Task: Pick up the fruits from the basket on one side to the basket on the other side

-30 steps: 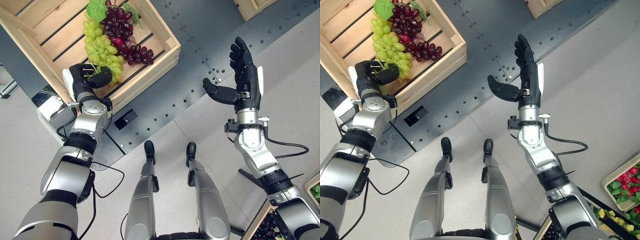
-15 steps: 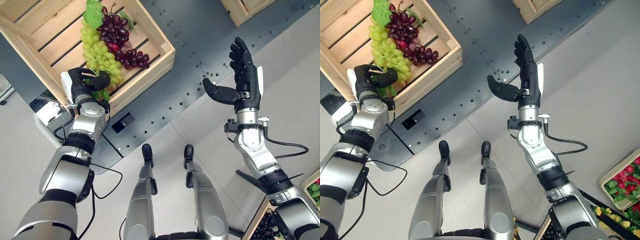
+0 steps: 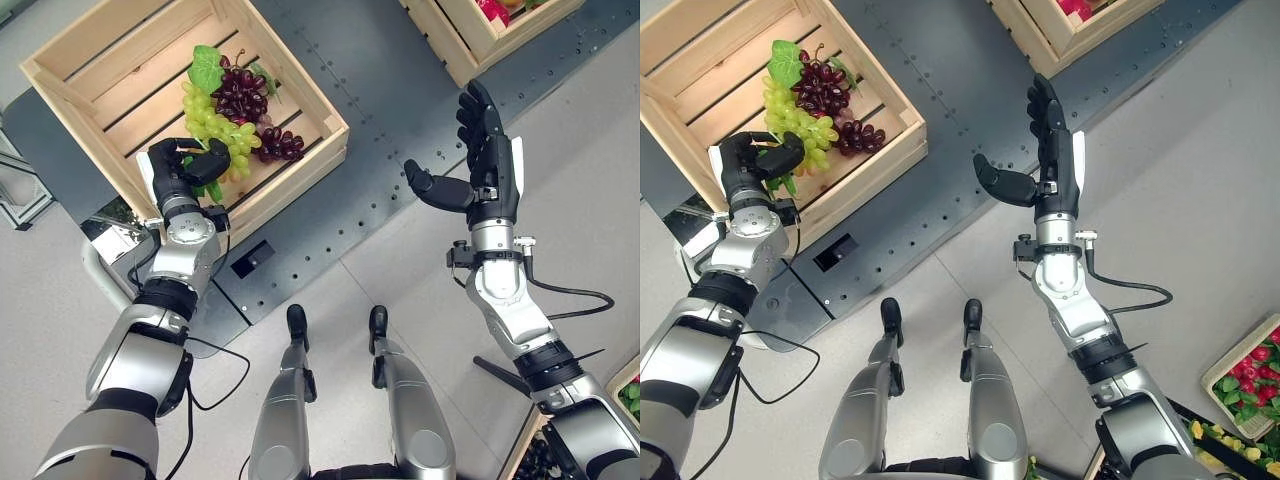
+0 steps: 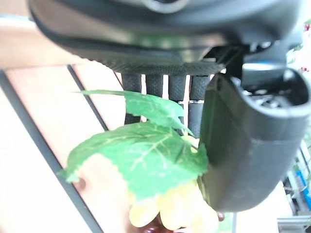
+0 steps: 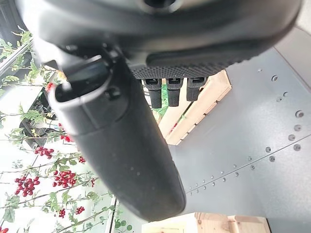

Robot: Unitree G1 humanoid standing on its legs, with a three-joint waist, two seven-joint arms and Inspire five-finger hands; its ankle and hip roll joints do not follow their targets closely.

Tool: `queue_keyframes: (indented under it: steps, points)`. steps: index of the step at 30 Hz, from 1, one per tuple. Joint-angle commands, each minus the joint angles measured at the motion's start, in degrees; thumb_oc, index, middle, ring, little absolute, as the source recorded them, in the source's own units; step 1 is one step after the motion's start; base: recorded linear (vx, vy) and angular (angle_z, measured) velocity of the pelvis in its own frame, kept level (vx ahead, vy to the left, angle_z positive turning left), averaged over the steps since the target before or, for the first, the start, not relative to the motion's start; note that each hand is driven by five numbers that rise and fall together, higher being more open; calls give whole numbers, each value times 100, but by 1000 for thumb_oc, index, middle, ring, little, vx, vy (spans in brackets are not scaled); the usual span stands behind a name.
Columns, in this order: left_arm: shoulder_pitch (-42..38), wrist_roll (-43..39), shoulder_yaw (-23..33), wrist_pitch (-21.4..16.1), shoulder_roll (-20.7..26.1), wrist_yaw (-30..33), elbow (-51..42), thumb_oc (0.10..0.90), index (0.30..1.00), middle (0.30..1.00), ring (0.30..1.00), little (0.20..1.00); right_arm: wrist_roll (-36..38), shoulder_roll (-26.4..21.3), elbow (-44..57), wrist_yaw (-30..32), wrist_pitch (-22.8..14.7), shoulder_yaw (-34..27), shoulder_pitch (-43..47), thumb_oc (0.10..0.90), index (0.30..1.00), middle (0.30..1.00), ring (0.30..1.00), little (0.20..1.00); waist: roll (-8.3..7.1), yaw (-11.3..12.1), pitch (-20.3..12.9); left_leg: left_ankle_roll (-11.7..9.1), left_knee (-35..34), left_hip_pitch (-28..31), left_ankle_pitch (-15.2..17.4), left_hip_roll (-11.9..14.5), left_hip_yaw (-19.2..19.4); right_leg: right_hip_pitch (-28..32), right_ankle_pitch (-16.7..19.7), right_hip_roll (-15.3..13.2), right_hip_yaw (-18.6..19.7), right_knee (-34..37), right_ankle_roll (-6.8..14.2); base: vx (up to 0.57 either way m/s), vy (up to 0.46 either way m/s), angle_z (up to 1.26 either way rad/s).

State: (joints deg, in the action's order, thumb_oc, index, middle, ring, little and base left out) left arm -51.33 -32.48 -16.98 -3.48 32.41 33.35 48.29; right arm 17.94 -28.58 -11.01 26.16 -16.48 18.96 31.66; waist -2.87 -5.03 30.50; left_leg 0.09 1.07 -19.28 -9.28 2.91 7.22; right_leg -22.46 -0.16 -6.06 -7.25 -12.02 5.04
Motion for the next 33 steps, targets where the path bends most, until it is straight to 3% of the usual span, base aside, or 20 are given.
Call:
queue_keyframes:
  steps: [1, 10, 17, 33]
  points:
    - [-329, -209, 502, -1114, 70, 74, -678, 400, 300, 300, 300, 300, -348, -140, 606, 319, -500, -427, 288, 800, 900, 900, 900, 900, 206, -22, -70, -43, 557, 292, 903, -128, 40, 355, -284, -106, -134, -84, -233, 0, 0, 0]
    - [80, -1224, 937, -1907, -334, -685, -1603, 400, 300, 300, 300, 300, -449, 70, 714, 175, -497, -439, 131, 800, 900, 900, 900, 900, 258, 61, -120, 5, 399, 642, 942, -192, -38, 703, -257, -155, -154, 73, -212, 5, -2, 0]
    - [444, -1651, 1164, -1971, -624, -1190, -2298, 400, 300, 300, 300, 300, -481, 174, 896, 0, -444, -445, -57, 800, 900, 900, 900, 900, 335, 125, -400, 19, 276, 928, 976, -237, -120, 1023, -265, -225, -197, 215, -192, 48, -21, 5]
    - [1009, -1955, 1364, -1634, -579, -1415, -3009, 400, 300, 300, 300, 300, -520, 77, 984, -479, -464, -341, -457, 800, 900, 900, 900, 900, 580, 145, -973, -10, 63, 1578, 1082, -263, -216, 1750, -401, -303, -260, 487, -246, 59, -11, 5]
